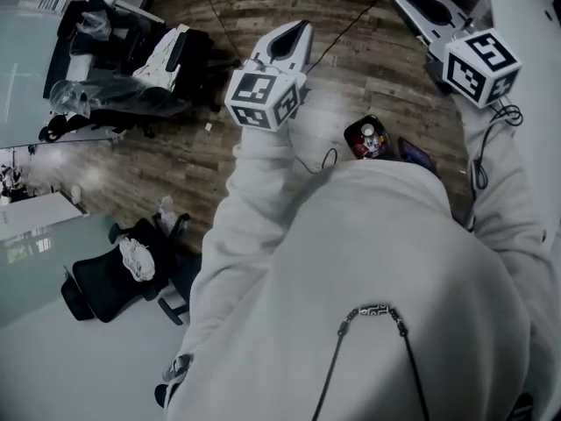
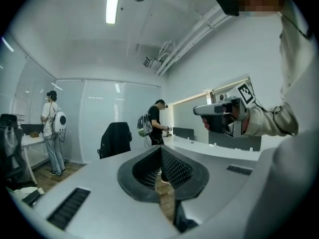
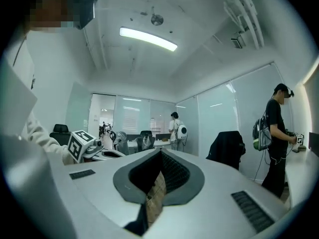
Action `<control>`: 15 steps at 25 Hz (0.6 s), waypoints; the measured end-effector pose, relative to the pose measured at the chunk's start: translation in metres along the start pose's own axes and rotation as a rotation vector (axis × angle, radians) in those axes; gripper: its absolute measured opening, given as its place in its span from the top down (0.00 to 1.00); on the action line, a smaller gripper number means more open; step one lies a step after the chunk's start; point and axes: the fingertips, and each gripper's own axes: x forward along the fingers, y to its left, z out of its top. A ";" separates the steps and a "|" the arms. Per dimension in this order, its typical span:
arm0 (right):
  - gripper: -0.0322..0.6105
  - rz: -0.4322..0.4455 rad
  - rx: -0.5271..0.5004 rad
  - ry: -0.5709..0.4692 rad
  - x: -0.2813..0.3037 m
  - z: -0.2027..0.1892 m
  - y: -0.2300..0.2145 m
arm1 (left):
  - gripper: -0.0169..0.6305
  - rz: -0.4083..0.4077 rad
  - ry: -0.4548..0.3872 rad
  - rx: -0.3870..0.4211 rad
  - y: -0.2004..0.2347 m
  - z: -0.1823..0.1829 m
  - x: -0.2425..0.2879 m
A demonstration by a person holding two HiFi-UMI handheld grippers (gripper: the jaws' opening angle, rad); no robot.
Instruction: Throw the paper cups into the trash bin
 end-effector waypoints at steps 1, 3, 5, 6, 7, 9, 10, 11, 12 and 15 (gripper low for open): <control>0.92 0.002 -0.009 -0.011 -0.006 0.003 0.001 | 0.97 0.002 -0.004 0.000 0.001 0.002 0.001; 0.92 0.001 -0.015 -0.017 -0.017 0.001 0.000 | 0.97 0.007 -0.009 0.000 0.000 0.003 0.004; 0.92 -0.009 -0.003 -0.013 -0.027 -0.006 -0.005 | 0.97 -0.001 -0.006 -0.001 -0.008 0.001 0.010; 0.92 -0.016 0.006 -0.011 -0.032 -0.010 -0.008 | 0.97 -0.010 -0.003 0.000 -0.013 -0.001 0.014; 0.92 -0.021 0.014 -0.010 -0.035 -0.012 -0.010 | 0.97 -0.019 0.000 0.002 -0.018 -0.002 0.017; 0.92 -0.026 0.021 -0.011 -0.040 -0.014 -0.010 | 0.97 -0.035 0.000 0.005 -0.025 -0.001 0.022; 0.92 -0.025 0.020 -0.012 -0.042 -0.014 -0.008 | 0.97 -0.042 -0.003 0.006 -0.029 0.001 0.024; 0.92 -0.025 0.016 -0.011 -0.044 -0.015 -0.006 | 0.97 -0.049 -0.005 0.008 -0.032 0.002 0.026; 0.92 -0.024 0.014 -0.009 -0.046 -0.015 -0.004 | 0.97 -0.057 -0.007 0.013 -0.037 0.004 0.027; 0.92 -0.028 0.002 -0.010 -0.052 -0.012 -0.003 | 0.97 -0.078 -0.016 0.024 -0.048 0.010 0.029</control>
